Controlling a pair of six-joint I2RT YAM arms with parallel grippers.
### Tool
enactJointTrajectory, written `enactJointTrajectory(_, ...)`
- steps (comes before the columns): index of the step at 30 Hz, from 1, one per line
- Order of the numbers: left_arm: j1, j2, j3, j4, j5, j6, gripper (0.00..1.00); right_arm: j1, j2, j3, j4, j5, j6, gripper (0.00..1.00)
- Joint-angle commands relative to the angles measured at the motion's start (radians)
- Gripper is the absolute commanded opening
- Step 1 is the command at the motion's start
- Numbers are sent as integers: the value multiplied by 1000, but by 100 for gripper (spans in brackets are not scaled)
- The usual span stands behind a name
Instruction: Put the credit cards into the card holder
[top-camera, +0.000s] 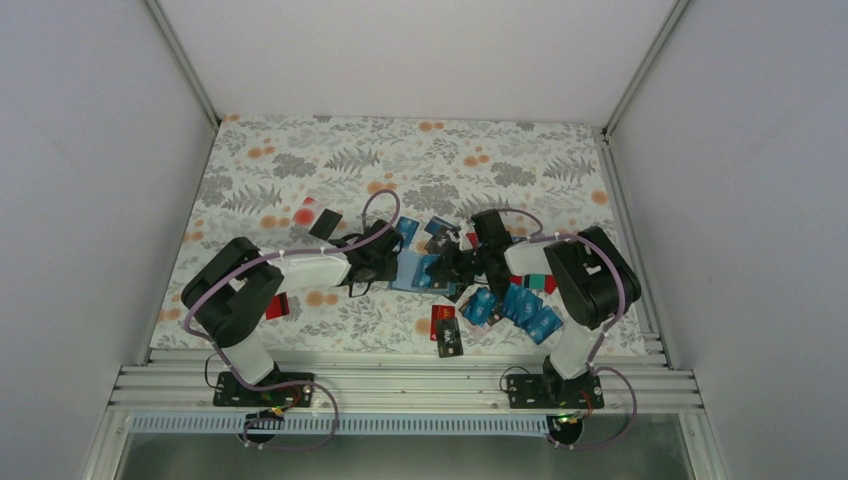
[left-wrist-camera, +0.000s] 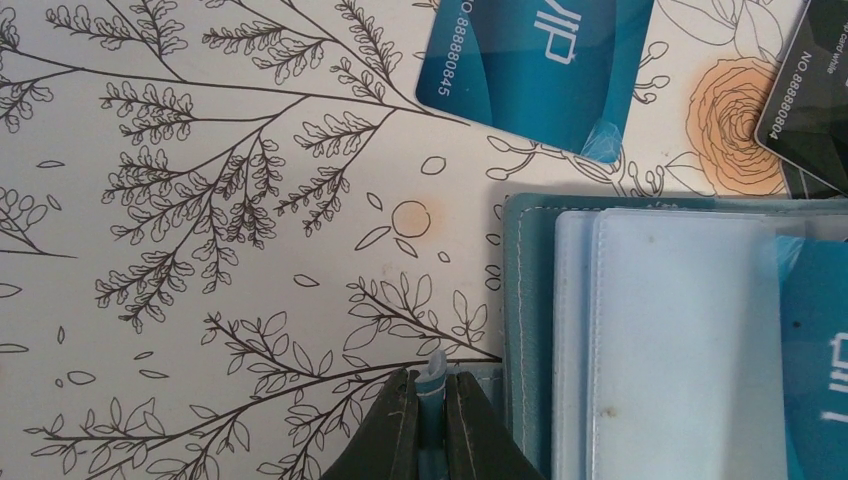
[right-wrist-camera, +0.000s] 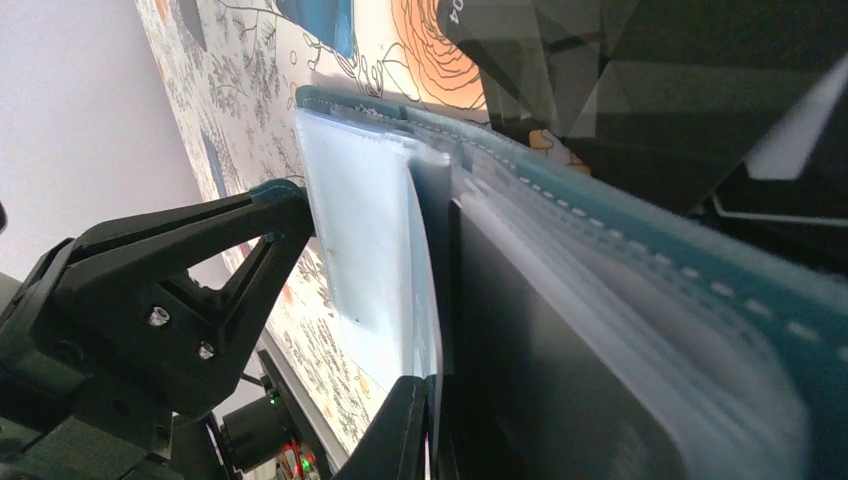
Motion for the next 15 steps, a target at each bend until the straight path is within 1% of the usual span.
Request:
enactJointTrajectory(1, -8, 21, 15, 2, 15, -6, 2, 7, 52, 19, 14, -28, -17, 4)
enactJointTrajectory(15, -11, 31, 14, 7, 18, -4, 2, 12, 135, 96, -26, -81, -86, 4)
